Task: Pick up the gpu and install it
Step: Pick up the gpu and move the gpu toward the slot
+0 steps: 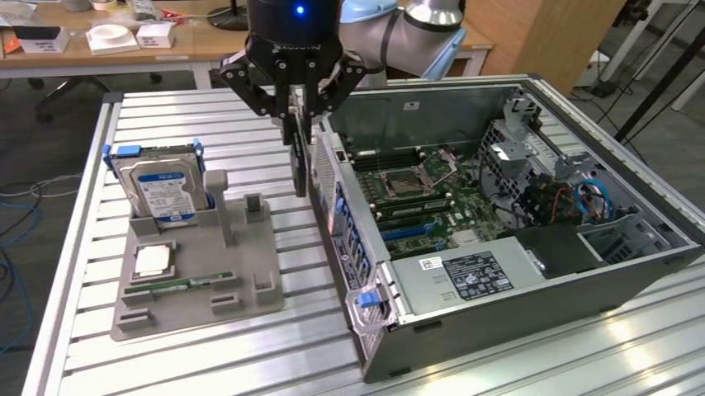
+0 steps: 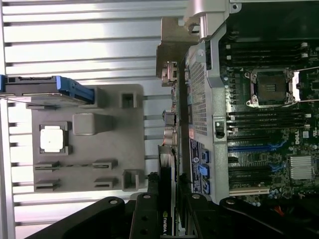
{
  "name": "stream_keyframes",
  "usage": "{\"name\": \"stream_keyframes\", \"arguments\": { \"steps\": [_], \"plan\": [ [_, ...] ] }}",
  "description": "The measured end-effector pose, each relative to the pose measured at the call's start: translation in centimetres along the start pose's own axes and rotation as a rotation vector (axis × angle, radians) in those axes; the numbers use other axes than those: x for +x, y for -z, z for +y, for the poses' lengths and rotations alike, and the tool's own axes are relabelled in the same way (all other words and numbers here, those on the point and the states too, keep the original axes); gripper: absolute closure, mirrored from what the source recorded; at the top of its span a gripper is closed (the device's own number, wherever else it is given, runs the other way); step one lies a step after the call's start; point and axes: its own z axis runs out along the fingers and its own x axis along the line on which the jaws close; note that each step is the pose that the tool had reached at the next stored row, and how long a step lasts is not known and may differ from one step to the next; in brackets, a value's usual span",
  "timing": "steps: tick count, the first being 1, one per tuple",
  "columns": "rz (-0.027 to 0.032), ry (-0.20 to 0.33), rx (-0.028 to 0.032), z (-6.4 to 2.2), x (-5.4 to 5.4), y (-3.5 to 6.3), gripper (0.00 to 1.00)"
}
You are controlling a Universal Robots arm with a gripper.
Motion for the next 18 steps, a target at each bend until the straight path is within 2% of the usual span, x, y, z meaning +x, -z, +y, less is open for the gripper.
{"name": "stream_keyframes", "arguments": {
  "steps": [18],
  "plan": [
    [0.0000, 0.000, 0.0001, 0.08, -1.1, -0.02, 0.74]
  ]
}}
